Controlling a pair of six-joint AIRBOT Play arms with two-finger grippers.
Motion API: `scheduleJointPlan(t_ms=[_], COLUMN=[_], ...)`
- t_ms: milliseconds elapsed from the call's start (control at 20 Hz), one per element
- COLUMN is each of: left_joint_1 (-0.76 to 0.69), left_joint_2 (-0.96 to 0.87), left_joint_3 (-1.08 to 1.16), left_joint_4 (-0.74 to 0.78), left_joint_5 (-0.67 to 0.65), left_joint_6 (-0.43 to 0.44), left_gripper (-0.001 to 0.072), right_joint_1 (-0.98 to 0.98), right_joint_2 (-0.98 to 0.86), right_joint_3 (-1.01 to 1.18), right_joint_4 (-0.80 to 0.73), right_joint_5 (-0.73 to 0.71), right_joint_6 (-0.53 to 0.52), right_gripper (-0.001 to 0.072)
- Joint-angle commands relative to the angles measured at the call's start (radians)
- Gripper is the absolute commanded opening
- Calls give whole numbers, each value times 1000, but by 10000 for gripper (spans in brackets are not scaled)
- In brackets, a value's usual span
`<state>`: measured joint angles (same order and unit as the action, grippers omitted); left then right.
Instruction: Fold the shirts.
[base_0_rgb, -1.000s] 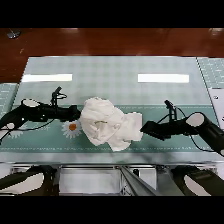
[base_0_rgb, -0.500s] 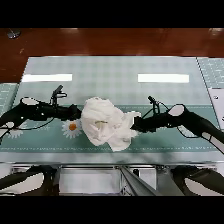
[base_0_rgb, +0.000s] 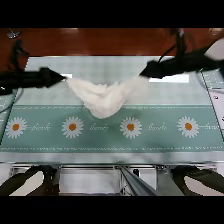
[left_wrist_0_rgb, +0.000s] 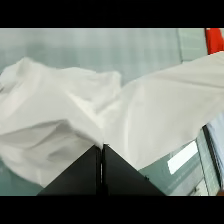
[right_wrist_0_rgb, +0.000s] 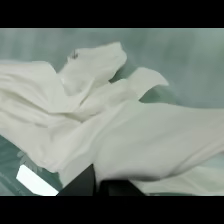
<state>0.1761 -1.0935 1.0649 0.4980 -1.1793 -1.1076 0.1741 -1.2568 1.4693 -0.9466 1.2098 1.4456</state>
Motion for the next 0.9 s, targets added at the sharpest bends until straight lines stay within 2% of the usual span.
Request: scheduleJointPlan(t_ms=[0,150,400,550,700,850], left_joint_1=[41,82,247,317,304,253], left_joint_2=[105,186,338,433,500,504], left_joint_3=[260,481,757,815,814,806], left_joint_4=[-2,-1,24,101,190,206], left_joint_5=[-11,-5,8,7,-26,-76], left_joint_6=[-86,-114,-162,-163,-181,-199], left_gripper=[26,27,26,26,26,26], right_joint_1=[-15,-15,-15,-15,-15,-15], right_joint_2=[3,70,317,441,536,586], right_joint_3=[415,624,623,578,486,370], right_joint_4=[-137,-141,-262,-307,-308,-307], right_joint_5=[169,241,354,400,459,485], right_joint_6=[35,19,8,22,58,83], right_gripper=[22,22,22,22,22,22])
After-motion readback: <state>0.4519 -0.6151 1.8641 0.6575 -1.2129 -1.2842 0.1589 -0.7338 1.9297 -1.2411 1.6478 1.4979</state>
